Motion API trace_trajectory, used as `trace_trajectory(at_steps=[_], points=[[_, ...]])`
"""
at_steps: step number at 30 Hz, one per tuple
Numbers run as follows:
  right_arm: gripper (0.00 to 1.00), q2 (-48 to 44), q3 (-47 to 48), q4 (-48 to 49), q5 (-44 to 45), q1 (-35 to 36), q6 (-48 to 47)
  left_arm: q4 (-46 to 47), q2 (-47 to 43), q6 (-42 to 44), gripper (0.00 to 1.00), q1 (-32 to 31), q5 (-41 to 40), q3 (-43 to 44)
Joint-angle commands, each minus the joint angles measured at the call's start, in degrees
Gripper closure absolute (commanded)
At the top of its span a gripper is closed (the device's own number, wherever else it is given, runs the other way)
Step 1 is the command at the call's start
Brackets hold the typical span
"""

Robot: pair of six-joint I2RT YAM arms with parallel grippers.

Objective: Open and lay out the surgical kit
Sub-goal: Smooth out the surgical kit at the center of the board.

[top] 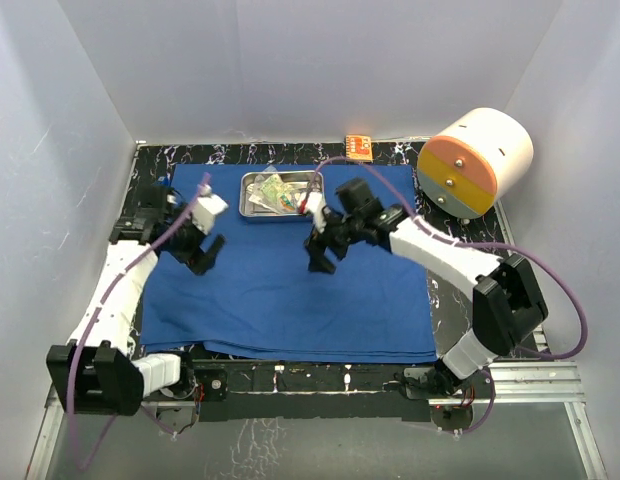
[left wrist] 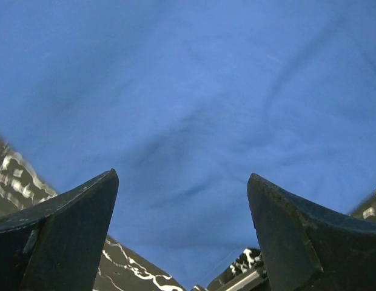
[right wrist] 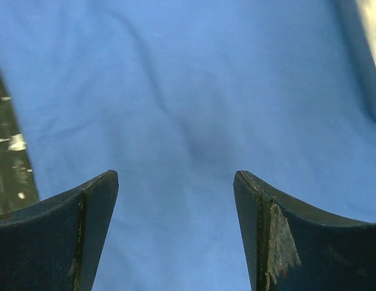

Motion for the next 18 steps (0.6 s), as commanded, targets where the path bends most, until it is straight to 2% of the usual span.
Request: trace_trajectory(at_steps=[1,2,5,11,18], points=[[0.23,-3.2,-2.5,13.1,-0.5,10.0,1.3,12.3,5.3,-14.7,0.13,15.3,3.5,5.6],[0.21,-2.7,-2.1,13.9,0.4,12.3,1.6,13.5,7.6,-17.0,0.13,18.9,4.3,7.5],[0.17,-0.2,-0.7,17.3,3.1,19.2,3.3,15.3,14.3,-22.9,0.14,22.8,7.1,12.9],[0.13,10.2,5.3,18.4,10.6,31.4,4.5,17.3,19.7,-28.9,0.14,24.7,4.3,19.3],[0.09,20.0,11.5,17.9,16.5,39.8,5.8,17.7,20.9,-30.4,0.14,28.0,4.3,20.7]])
